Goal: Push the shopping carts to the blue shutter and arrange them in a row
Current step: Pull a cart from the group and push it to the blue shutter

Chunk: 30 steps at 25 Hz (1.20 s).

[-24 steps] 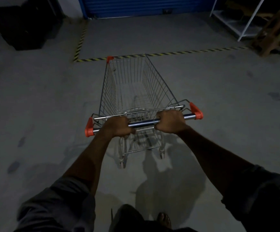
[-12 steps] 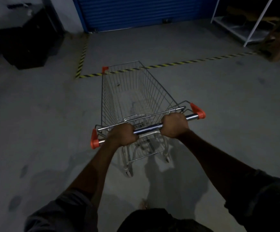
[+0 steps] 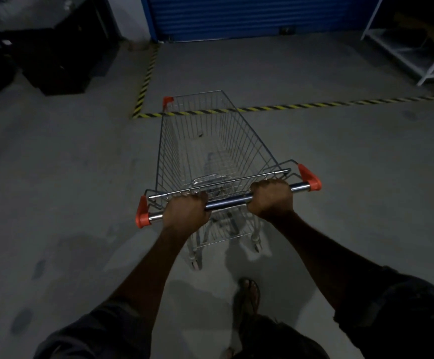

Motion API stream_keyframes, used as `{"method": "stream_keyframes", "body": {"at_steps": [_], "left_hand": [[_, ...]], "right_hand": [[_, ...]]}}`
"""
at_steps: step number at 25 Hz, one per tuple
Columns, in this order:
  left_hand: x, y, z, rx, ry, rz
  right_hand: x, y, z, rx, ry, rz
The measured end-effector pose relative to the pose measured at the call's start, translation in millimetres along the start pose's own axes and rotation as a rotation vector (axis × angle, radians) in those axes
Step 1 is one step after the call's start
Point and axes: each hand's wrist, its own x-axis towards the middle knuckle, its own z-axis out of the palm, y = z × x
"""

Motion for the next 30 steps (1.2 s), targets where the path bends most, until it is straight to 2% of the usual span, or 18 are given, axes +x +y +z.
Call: {"method": "stream_keyframes", "body": {"at_steps": [5, 11, 16, 26, 30], "left_hand": [[79, -34, 19, -0.023, 0.042, -0.052], [158, -82, 38, -0.082, 0.020, -0.089], [224, -155, 63, -0.104, -0.127, -0.061], [350, -309, 130, -0.141, -0.126, -0.004], [404, -364, 151, -0.174, -0.143, 0.063]], "right_hand": [[86, 19, 52, -0.015, -0.275, 0.024], [169, 28, 112, 0.019, -0.359, 0.011], [241, 9, 160, 0.010, -0.450, -0.012], [382, -42, 266, 0.035, -0.321, 0.070], [434, -55, 311, 0.120, -0.195, 0.063]]}}
